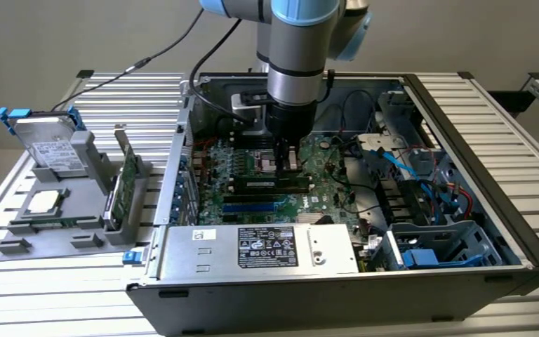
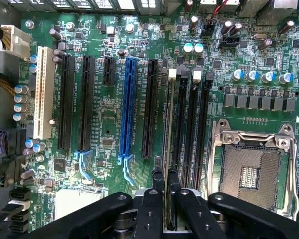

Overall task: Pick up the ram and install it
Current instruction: 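Insert the ram into the slot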

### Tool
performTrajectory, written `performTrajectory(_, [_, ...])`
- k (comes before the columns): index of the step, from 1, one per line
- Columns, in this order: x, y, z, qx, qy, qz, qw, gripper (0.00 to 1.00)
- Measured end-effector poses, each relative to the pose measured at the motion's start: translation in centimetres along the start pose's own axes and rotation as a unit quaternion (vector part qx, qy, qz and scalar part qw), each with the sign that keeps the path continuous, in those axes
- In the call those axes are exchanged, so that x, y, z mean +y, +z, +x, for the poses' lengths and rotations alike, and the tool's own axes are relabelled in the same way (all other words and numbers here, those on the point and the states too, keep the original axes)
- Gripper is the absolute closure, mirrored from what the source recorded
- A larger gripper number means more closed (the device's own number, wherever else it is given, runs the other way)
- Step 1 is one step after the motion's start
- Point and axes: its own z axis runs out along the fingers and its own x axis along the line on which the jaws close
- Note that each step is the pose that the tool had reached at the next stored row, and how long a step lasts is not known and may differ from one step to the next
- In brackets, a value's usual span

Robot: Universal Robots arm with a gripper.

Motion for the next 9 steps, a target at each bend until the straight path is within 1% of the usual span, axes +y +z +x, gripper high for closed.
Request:
performTrajectory(5, [-0.02,0.07,-0.06,-0.0004,0.007,-0.0006,1.0,0.86])
performTrajectory(9, [-0.01,0.1,-0.08,-0.0002,0.012,-0.0011,0.9999,0.86])
